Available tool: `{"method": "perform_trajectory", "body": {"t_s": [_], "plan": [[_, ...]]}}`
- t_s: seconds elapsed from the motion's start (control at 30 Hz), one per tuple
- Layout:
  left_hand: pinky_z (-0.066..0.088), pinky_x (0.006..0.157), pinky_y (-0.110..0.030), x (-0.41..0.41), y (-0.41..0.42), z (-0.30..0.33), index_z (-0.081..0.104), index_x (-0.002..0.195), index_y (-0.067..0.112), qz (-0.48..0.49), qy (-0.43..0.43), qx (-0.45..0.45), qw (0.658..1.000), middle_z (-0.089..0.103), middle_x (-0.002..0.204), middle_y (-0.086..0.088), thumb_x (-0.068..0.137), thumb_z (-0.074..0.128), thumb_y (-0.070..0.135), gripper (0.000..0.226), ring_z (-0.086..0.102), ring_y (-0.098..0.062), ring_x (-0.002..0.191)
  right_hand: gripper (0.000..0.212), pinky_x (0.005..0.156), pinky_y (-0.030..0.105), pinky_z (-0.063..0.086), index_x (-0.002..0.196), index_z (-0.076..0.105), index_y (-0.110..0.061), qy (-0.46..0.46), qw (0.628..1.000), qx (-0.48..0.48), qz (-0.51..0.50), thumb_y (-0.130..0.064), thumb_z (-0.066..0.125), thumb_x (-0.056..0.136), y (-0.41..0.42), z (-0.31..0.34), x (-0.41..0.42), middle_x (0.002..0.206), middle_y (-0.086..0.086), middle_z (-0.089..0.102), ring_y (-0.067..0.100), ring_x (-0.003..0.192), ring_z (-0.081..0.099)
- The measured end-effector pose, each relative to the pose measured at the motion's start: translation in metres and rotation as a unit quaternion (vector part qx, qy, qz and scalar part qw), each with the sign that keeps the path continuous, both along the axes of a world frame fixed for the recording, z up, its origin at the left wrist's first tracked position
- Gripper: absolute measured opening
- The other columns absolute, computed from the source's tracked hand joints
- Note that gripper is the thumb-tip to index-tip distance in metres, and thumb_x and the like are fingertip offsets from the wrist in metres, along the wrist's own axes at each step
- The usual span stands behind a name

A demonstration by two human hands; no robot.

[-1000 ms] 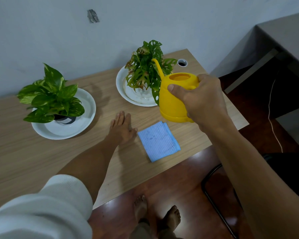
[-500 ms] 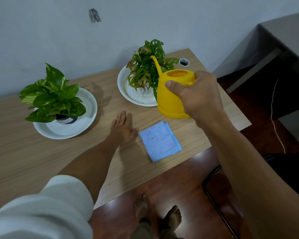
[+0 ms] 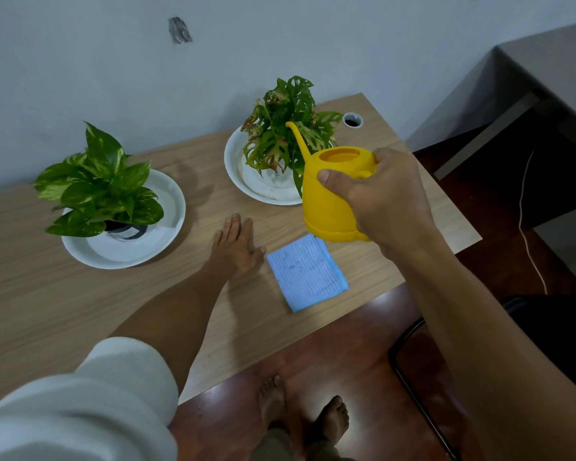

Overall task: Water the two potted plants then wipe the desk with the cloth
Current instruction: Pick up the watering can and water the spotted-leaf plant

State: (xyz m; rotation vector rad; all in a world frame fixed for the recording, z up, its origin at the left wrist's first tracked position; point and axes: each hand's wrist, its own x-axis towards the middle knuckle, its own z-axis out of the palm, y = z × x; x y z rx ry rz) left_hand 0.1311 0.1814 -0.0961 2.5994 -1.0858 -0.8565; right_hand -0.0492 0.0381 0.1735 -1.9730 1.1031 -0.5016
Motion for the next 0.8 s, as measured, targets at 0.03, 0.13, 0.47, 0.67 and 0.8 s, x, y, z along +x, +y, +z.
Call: {"method": "perform_trajectory", "body": {"t_s": [0.03, 0.13, 0.47, 0.67, 0.8], "plan": [[-0.007, 0.126, -0.047, 0.000, 0.000, -0.001, -0.006, 0.164, 0.023, 0.002, -0.001, -0.001, 1.000, -0.020, 0.170, -0.007, 0.101, 0.041, 0.060, 0.087, -0.019, -0.024, 0.158, 0.055, 0.060, 0.029, 0.046, 0.100, 0.064, -0.009, 0.004, 1.000, -0.006, 0.000, -0.055, 0.084, 0.076, 0.000, 0.000, -0.001, 0.094, 0.007, 0.067, 0.021, 0.084, 0.064], [-0.007, 0.127, -0.047, 0.000, 0.001, -0.003, -0.006, 0.164, 0.024, 0.004, -0.005, 0.004, 1.000, -0.020, 0.170, -0.007, 0.101, 0.041, 0.061, 0.087, -0.019, -0.023, 0.158, 0.058, 0.062, 0.030, 0.048, 0.107, 0.065, -0.010, 0.010, 1.000, -0.018, -0.004, -0.056, 0.083, 0.077, -0.001, 0.002, -0.003, 0.102, 0.007, 0.067, 0.023, 0.090, 0.064], [-0.008, 0.126, -0.046, 0.001, -0.001, 0.000, -0.009, 0.164, 0.024, -0.007, -0.001, 0.021, 1.000, -0.023, 0.169, -0.007, 0.101, 0.039, 0.062, 0.088, -0.022, -0.023, 0.157, 0.061, 0.068, 0.036, 0.054, 0.112, 0.064, -0.009, -0.009, 1.000, -0.006, -0.026, -0.055, 0.084, 0.077, -0.003, 0.011, 0.003, 0.104, 0.007, 0.068, 0.024, 0.093, 0.065], [-0.009, 0.126, -0.046, 0.001, 0.000, 0.001, -0.009, 0.164, 0.023, -0.006, 0.003, 0.017, 1.000, -0.024, 0.169, -0.007, 0.101, 0.039, 0.061, 0.088, -0.022, -0.023, 0.157, 0.059, 0.067, 0.034, 0.054, 0.113, 0.065, -0.011, -0.017, 1.000, 0.001, -0.027, -0.053, 0.084, 0.077, -0.002, 0.011, 0.008, 0.104, 0.005, 0.069, 0.023, 0.093, 0.066], [-0.008, 0.126, -0.046, 0.001, -0.001, 0.000, -0.008, 0.164, 0.023, -0.006, -0.002, 0.011, 1.000, -0.023, 0.170, -0.007, 0.101, 0.040, 0.061, 0.088, -0.021, -0.023, 0.157, 0.058, 0.068, 0.036, 0.055, 0.109, 0.065, -0.010, -0.010, 1.000, 0.006, -0.023, -0.054, 0.084, 0.076, -0.001, 0.006, 0.009, 0.102, 0.006, 0.069, 0.023, 0.092, 0.067]]}}
